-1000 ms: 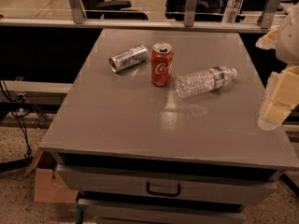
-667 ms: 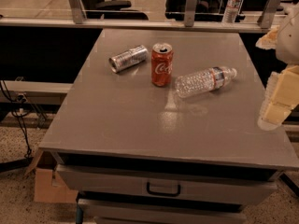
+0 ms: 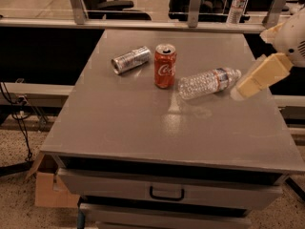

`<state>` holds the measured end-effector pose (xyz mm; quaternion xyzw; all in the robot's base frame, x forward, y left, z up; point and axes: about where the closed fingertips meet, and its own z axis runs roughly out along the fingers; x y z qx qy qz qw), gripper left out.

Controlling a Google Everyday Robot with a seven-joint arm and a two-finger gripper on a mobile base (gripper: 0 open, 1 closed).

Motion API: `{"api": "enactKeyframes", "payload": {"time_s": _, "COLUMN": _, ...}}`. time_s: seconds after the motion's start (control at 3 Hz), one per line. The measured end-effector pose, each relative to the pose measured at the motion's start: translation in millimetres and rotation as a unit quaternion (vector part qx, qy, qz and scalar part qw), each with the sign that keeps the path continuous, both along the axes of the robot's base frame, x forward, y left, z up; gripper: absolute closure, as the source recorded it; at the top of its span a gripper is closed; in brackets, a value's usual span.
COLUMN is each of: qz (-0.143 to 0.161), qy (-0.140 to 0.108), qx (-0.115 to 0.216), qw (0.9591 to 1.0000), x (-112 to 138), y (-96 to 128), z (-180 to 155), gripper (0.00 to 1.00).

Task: Pick coke can

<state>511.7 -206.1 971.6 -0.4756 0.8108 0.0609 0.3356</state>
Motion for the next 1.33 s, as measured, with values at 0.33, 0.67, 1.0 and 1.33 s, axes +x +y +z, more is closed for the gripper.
{"api": "enactKeyframes", "payload": {"time_s": 0.33, "qz": -0.011, "qy": -0.022, "qx": 0.081, "qw": 0.9964, "x": 35.4, "y": 17.0, "z": -4.3, "gripper": 0.00}}
{"api": "enactKeyframes", "payload": {"time_s": 0.67, "qz": 0.006, "qy": -0.053, "qx": 0.149, "qw": 0.9874, "x": 69.3, "y": 48.3, "z": -23.2, "gripper": 0.00}}
{"api": "enactKeyframes", "payload": {"time_s": 1.0, "qz": 0.005, "qy": -0.056, "qx": 0.146, "qw": 0.9877, "x": 69.1, "y": 49.3, "z": -19.3, "gripper": 0.00}}
{"api": "enactKeyframes", "payload": {"time_s": 1.33, "qz": -0.009, "qy": -0.055, "qx": 0.170, "qw": 0.9839, "x": 72.4, "y": 60.6, "z": -24.3, "gripper": 0.00}}
